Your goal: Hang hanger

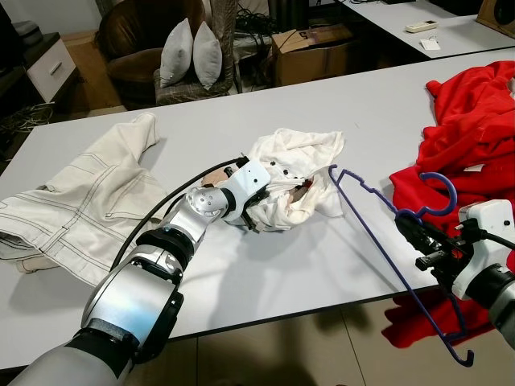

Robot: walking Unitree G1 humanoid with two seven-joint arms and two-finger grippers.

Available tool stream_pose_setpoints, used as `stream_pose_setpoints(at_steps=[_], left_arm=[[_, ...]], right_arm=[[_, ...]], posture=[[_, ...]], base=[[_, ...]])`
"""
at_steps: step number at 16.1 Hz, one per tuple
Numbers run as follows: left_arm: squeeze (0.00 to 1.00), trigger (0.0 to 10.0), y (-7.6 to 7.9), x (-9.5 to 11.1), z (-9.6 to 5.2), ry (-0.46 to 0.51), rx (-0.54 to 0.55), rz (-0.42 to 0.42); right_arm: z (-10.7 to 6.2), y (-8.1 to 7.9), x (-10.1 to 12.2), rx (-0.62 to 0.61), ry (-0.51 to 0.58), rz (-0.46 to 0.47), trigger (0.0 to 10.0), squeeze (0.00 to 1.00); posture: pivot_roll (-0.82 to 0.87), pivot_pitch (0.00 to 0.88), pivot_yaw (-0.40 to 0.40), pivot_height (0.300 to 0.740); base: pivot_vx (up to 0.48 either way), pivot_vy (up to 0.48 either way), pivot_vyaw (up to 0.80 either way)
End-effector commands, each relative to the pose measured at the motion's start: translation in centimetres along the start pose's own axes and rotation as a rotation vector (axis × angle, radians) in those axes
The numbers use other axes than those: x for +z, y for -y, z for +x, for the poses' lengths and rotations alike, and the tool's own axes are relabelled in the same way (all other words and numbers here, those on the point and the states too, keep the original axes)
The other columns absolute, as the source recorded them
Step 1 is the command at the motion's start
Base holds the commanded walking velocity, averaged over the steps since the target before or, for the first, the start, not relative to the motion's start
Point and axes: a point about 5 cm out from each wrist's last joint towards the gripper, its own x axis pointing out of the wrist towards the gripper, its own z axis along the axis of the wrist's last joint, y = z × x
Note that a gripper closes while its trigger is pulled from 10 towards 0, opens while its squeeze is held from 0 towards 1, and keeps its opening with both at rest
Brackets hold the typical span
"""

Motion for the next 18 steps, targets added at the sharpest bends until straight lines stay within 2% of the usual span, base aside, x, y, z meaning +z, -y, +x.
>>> stream_pose_setpoints(at_steps=[1, 4, 5, 8, 10, 11, 12, 15, 18], left_arm=[[0.00, 0.0, -0.7, -0.6, -0.4, -0.016, 0.044, -0.026], [0.00, 0.0, -1.1, -0.8, -0.7, -0.012, 0.071, -0.037], [0.00, 0.0, -1.7, -0.4, -1.0, 0.025, 0.085, -0.067], [0.00, 0.0, -3.7, 1.1, -2.0, 0.195, 0.086, -0.241], [0.00, 0.0, -5.6, 2.3, -3.3, 0.306, 0.101, -0.317], [0.00, 0.0, -6.5, 3.3, -4.2, 0.379, 0.086, -0.332], [0.00, 0.0, -6.7, 3.4, -4.4, 0.397, 0.078, -0.334], [0.00, 0.0, -8.0, 6.4, -6.4, 0.597, 0.012, -0.380], [0.00, 0.0, -8.9, 8.7, -7.6, 0.699, -0.003, -0.401]], right_arm=[[0.2, -0.2, 0.5, 0.021, 0.025, -0.009, 10.0, 0.00], [0.4, -0.2, 0.6, 0.029, 0.026, -0.012, 10.0, 0.00], [0.5, -0.2, 0.7, 0.035, 0.027, -0.017, 10.0, 0.00], [0.6, -0.3, 0.8, 0.049, 0.025, -0.027, 10.0, 0.00], [0.8, -0.7, 0.6, 0.071, 0.024, -0.017, 10.0, 0.00], [0.8, -1.1, 0.3, 0.091, 0.016, -0.004, 10.0, 0.00], [0.8, -1.2, 0.2, 0.096, 0.013, -0.003, 10.0, 0.00], [1.4, -1.7, -0.2, 0.118, 0.000, 0.010, 10.0, 0.00], [2.0, -2.0, -0.6, 0.132, -0.021, 0.017, 10.0, 0.00]], posture=[[-0.15, 0.000, 0.135, 0.740], [-0.15, 0.000, 0.130, 0.740], [-0.15, 0.000, 0.127, 0.740], [-0.14, 0.000, 0.121, 0.740], [-0.14, 0.000, 0.115, 0.740], [-0.13, 0.000, 0.112, 0.740], [-0.13, 0.000, 0.112, 0.740], [-0.11, 0.000, 0.103, 0.740], [-0.10, 0.000, 0.095, 0.740]], base=[[0.000, 0.000, 0.00], [0.000, 0.000, 0.00], [0.000, 0.000, 0.00], [0.000, 0.000, 0.00], [0.000, 0.000, 0.00], [0.000, 0.000, 0.00], [0.000, 0.000, 0.00], [0.000, 0.000, 0.00], [0.000, 0.000, 0.00]])
